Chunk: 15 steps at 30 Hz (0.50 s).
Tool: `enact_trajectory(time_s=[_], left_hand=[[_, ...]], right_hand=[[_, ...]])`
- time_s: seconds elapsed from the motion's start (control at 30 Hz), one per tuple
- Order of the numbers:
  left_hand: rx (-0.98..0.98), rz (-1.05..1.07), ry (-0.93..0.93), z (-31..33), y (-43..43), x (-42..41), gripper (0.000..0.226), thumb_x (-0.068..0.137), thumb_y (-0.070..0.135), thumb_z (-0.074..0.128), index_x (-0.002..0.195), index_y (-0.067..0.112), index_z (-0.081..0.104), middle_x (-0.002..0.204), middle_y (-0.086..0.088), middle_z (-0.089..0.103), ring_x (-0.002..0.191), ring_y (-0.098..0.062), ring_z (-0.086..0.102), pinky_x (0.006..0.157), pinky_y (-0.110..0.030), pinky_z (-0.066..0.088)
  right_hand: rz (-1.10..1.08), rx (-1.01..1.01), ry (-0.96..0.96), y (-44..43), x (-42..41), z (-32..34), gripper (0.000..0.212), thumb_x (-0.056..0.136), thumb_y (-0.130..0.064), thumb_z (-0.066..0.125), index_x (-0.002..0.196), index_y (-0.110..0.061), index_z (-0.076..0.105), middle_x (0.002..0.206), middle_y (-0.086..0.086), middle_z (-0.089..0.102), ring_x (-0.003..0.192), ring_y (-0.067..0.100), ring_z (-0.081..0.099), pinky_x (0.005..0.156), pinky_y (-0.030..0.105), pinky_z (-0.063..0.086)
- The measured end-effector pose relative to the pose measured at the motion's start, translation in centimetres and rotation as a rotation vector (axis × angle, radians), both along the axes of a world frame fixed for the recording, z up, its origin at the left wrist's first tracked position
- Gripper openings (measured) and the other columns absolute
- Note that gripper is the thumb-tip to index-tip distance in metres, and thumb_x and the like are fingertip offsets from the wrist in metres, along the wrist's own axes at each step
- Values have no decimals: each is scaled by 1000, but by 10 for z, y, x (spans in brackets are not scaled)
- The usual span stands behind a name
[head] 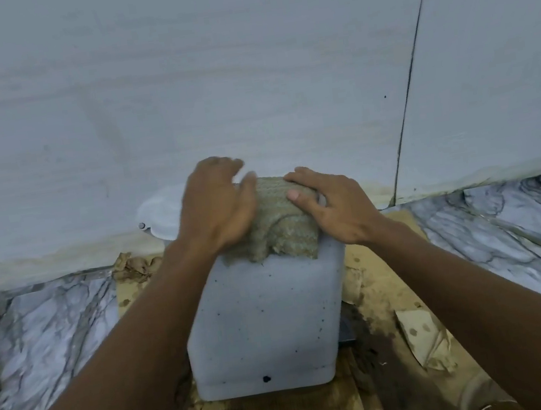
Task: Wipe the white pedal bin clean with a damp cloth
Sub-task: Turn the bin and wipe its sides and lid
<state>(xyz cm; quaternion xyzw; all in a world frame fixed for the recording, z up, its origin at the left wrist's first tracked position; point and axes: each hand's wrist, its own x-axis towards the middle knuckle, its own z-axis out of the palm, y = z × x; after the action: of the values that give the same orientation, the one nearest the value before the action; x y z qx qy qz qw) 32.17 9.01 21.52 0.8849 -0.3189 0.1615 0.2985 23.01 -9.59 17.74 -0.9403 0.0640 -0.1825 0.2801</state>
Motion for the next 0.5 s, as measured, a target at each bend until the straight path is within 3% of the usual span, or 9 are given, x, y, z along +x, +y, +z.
enact_trajectory(time_s=[0.1,0.17,0.27,0.33,0.5], left_hand=[[77,-141,-68,-11,-24,-11,47,101,37,45,140,15,56,146,-6,54,140,-21,38,116,-37,27],[117,-152,-94,-19,-31,-9,44,103,37,42,139,17,56,142,-5,57,135,-24,45,112,-38,32],[169,-137,-182,-24,-33,-4,41,103,42,33,112,19,67,106,-1,69,102,-23,59,89,-41,46],[164,-128,-253,-27,-30,-2,43,102,43,33,104,18,68,97,1,70,91,-21,60,81,-40,46],[73,-120,-404,-40,4,12,39,103,37,44,118,11,69,113,-4,72,102,-27,64,89,-37,44]], right_hand=[[52,66,-9,-13,3,1,78,84,-75,40,149,-31,43,158,-2,38,146,17,34,120,45,28],[96,38,17,-23,2,-1,77,87,-71,47,151,-30,39,159,-4,36,147,14,31,121,43,28],[129,10,36,-34,1,-7,73,90,-64,55,152,-30,36,158,-8,37,146,13,32,120,39,27],[130,18,1,-36,1,-12,76,88,-64,56,153,-31,35,158,-9,37,145,13,35,118,37,29],[157,14,-36,-40,6,-20,73,85,-65,56,149,-34,40,152,-8,44,140,14,39,115,39,32]])
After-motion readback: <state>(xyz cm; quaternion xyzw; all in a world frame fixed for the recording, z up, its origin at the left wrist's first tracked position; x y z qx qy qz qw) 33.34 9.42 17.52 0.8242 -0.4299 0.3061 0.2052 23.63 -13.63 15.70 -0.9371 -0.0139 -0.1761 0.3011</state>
